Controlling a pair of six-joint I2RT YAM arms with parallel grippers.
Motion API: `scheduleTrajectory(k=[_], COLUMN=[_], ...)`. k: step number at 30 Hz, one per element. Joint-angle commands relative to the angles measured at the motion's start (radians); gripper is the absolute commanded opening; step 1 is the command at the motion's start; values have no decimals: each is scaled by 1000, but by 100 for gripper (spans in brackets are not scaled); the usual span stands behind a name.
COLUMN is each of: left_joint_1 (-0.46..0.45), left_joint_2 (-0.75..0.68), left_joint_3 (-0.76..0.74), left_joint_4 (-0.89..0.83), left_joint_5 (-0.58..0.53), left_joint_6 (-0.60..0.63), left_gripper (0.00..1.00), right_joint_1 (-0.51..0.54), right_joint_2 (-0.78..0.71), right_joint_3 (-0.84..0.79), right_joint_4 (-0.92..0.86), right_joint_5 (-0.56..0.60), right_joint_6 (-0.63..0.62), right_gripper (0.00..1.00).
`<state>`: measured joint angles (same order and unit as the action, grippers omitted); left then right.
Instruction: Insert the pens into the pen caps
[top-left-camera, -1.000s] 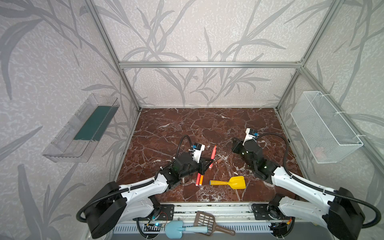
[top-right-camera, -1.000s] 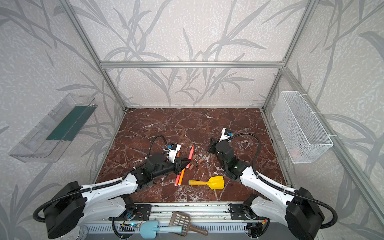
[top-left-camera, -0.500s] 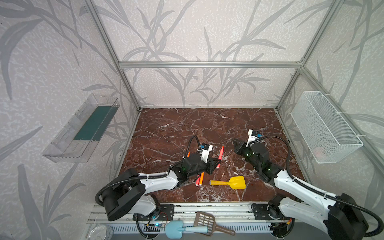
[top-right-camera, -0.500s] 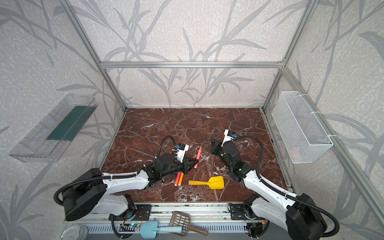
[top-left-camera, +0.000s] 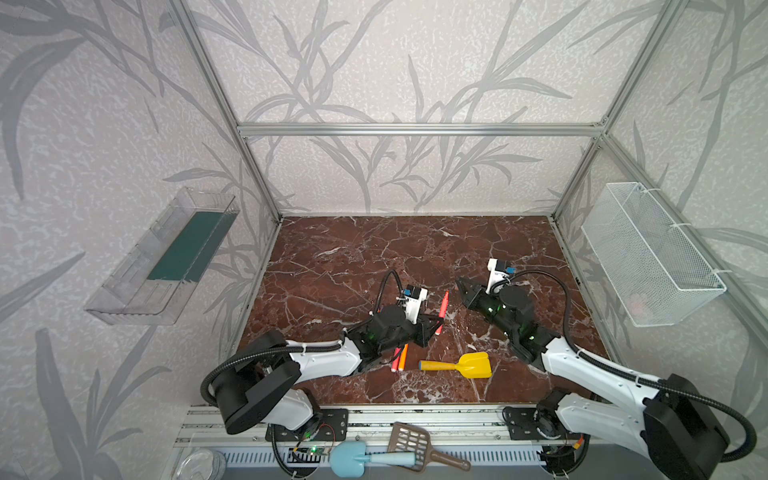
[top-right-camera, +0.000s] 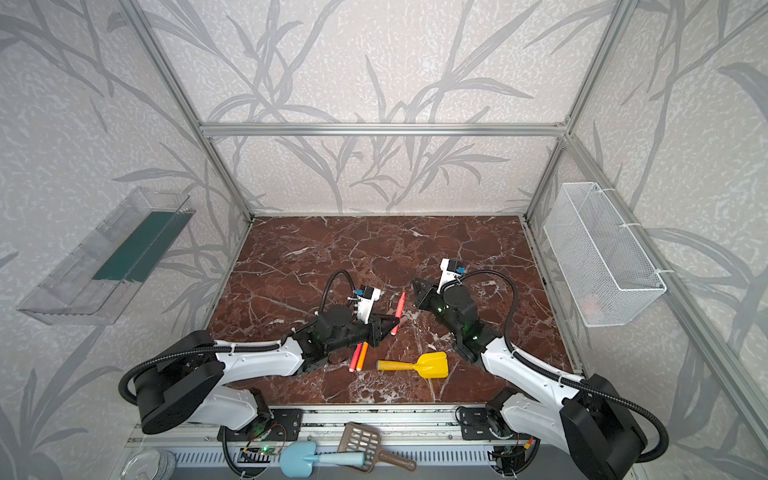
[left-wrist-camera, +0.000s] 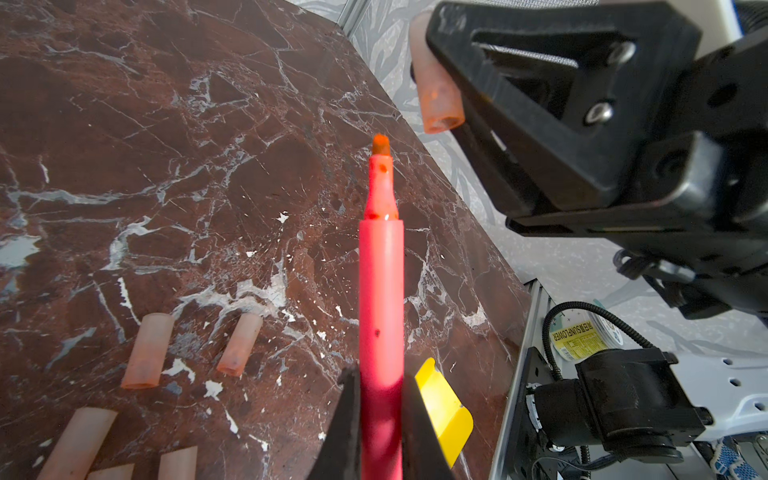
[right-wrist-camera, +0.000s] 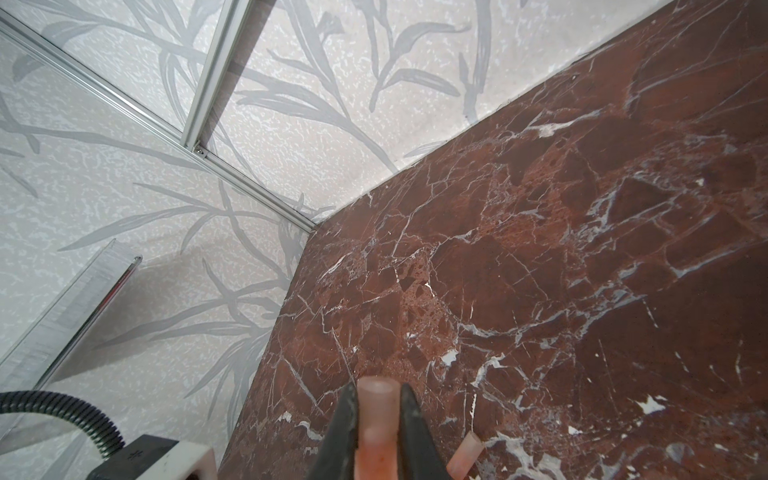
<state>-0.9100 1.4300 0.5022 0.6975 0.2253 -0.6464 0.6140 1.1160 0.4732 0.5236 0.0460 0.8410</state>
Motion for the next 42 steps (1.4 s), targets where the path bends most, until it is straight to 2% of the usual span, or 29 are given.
scheduleTrajectory(k=[1, 13, 42], left_joint_1=[-4, -4, -4], left_joint_2=[-7, 4, 46], left_joint_3=[22, 21, 18], left_joint_4=[39, 53, 106], left_joint_5=[10, 23, 44], left_joint_6=[-9, -13, -33], left_gripper=[0, 0, 0], right_joint_1=[-3, -3, -3], right_joint_2=[25, 79, 53], right_joint_3=[12, 35, 10], right_joint_4=[59, 98, 138], right_joint_5=[-34, -67, -57], right_joint_6=[-3, -13, -15], right_gripper=[6, 3, 2])
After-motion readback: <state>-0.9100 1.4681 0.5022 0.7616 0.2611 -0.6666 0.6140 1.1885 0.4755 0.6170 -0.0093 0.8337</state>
